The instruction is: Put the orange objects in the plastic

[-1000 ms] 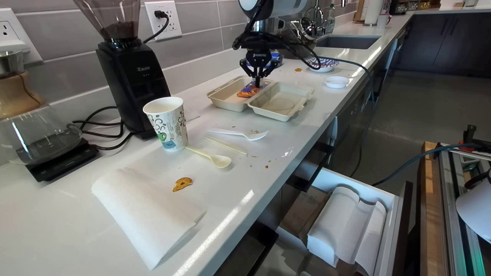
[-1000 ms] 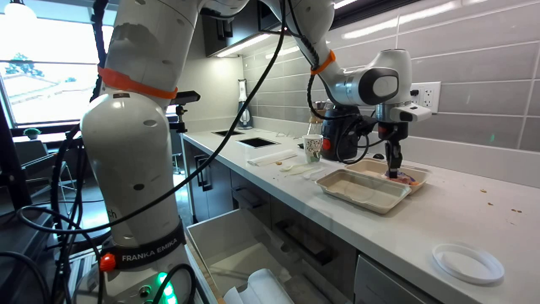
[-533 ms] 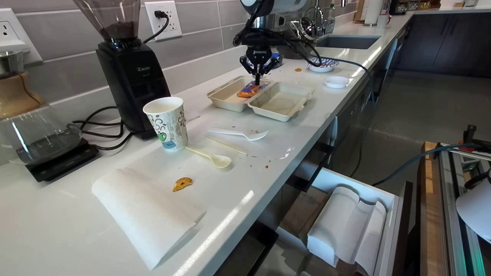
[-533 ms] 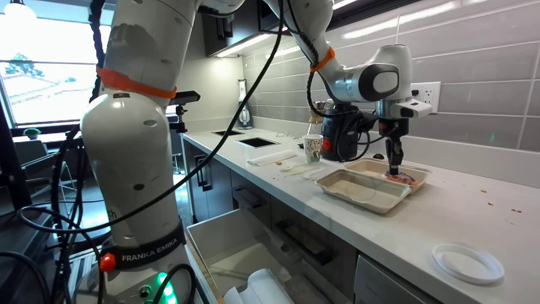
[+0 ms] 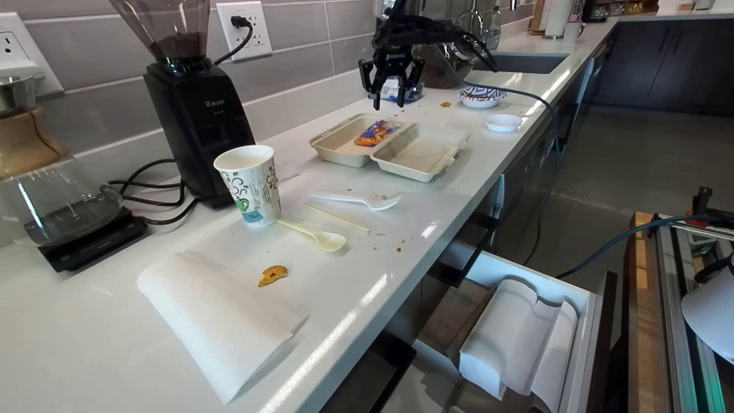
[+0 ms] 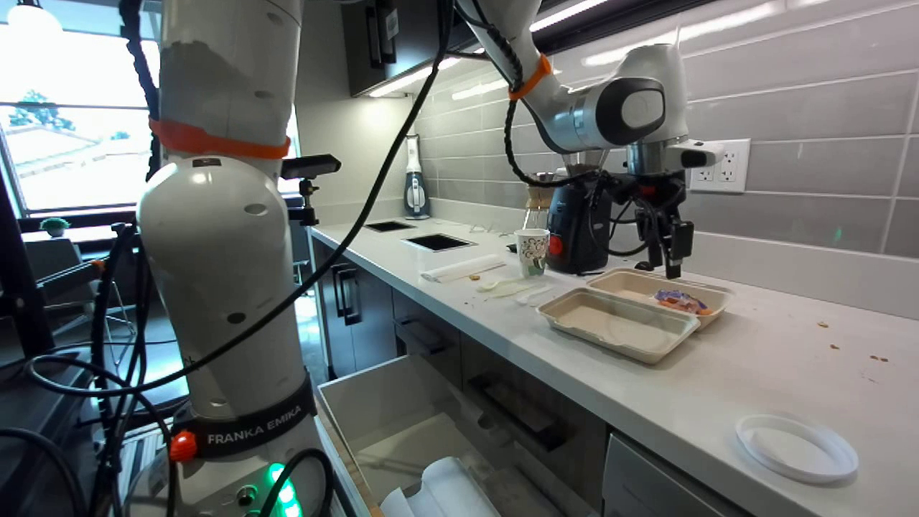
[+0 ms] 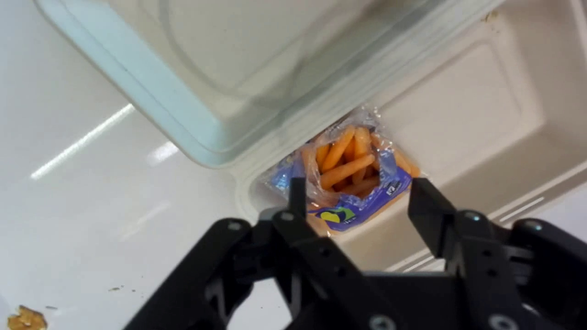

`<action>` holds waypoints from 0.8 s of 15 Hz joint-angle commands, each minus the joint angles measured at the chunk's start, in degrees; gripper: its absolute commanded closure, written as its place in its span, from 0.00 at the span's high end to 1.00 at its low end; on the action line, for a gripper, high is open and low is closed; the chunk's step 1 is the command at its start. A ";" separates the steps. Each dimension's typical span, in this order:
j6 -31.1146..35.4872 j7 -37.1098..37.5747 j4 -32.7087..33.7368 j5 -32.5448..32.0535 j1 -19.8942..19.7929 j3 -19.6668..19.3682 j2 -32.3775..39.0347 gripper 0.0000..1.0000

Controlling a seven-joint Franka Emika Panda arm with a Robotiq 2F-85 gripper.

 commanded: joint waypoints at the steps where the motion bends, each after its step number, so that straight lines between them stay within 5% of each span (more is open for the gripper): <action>1: 3.57 -9.11 -6.62 -2.53 -0.53 1.06 -5.83 0.93; 3: 5.56 -13.93 -8.82 -3.49 -0.55 1.65 -7.92 1.00; 12: 12.58 -37.47 -14.99 0.22 -0.43 4.26 -13.52 1.00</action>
